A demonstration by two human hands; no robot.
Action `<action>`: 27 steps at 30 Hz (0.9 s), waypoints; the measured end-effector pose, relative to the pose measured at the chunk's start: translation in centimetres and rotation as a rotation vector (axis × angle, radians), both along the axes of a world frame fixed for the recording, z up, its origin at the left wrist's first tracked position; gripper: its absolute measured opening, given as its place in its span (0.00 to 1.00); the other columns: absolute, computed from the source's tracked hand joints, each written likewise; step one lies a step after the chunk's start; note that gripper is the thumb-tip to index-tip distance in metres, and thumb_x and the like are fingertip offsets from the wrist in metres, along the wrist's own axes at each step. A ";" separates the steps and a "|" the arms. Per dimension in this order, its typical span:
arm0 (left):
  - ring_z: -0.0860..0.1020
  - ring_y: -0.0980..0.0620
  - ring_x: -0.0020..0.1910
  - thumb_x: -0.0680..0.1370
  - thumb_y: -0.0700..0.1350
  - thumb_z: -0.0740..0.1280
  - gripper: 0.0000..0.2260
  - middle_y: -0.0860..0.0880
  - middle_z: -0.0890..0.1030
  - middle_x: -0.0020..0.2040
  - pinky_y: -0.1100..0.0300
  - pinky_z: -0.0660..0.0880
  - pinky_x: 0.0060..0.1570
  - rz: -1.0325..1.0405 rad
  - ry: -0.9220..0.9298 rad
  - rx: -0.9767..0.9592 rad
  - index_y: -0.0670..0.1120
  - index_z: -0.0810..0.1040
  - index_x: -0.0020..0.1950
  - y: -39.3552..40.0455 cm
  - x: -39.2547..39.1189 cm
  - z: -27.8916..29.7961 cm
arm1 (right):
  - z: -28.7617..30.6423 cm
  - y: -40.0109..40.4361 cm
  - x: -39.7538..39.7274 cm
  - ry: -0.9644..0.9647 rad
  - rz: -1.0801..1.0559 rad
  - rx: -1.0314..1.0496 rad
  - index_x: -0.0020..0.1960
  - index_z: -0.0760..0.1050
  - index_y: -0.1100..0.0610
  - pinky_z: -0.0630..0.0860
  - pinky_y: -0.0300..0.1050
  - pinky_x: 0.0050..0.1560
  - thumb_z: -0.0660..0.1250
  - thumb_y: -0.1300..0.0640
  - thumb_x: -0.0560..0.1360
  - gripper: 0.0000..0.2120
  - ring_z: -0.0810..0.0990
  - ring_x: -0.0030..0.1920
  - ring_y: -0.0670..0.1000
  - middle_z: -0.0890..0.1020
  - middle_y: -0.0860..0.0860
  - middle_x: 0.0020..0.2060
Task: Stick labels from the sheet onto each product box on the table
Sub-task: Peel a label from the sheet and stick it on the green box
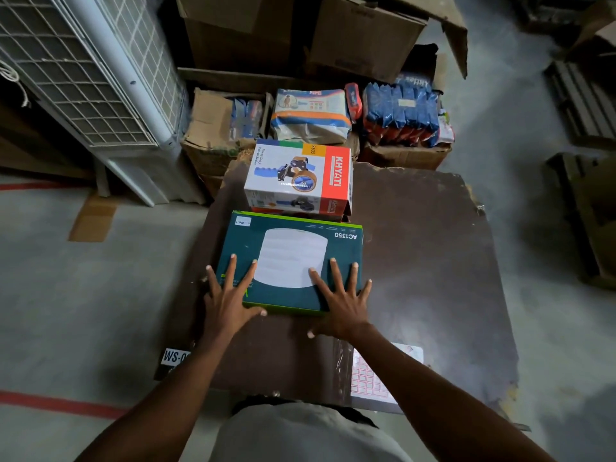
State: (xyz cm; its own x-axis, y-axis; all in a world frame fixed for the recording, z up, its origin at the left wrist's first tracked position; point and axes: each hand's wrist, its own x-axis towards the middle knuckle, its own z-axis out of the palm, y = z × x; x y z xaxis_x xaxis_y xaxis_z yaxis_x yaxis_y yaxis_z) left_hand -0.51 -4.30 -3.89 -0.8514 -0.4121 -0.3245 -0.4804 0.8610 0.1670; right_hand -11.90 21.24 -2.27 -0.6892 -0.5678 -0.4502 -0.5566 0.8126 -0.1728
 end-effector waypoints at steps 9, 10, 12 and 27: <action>0.66 0.30 0.67 0.59 0.51 0.85 0.59 0.49 0.52 0.84 0.37 0.78 0.50 -0.091 0.034 -0.100 0.63 0.53 0.82 -0.8 0.7 0.0 | -0.9 -0.2 1.1 0.173 -0.023 0.068 0.84 0.42 0.43 0.69 0.79 0.64 0.85 0.50 0.63 0.65 0.54 0.78 0.77 0.51 0.60 0.83; 0.67 0.31 0.66 0.59 0.51 0.85 0.58 0.49 0.53 0.83 0.38 0.79 0.50 -0.106 0.046 -0.100 0.62 0.54 0.82 -1.0 0.9 -0.1 | -0.9 -0.2 1.1 0.191 -0.019 0.070 0.84 0.44 0.43 0.70 0.79 0.63 0.84 0.52 0.65 0.62 0.56 0.77 0.78 0.53 0.60 0.83; 0.68 0.31 0.64 0.60 0.52 0.85 0.57 0.48 0.54 0.83 0.38 0.79 0.51 -0.135 0.063 -0.103 0.62 0.55 0.82 -1.2 1.2 -0.2 | -0.8 0.0 1.2 0.222 -0.006 0.068 0.84 0.46 0.44 0.71 0.80 0.62 0.81 0.55 0.68 0.58 0.58 0.76 0.78 0.55 0.61 0.82; 0.59 0.34 0.79 0.68 0.54 0.79 0.52 0.47 0.62 0.81 0.27 0.51 0.73 -0.423 0.224 -0.309 0.58 0.50 0.83 4.3 2.1 4.5 | 4.4 0.5 2.2 0.227 0.039 -0.001 0.84 0.40 0.43 0.52 0.76 0.75 0.77 0.40 0.70 0.57 0.50 0.81 0.71 0.53 0.56 0.84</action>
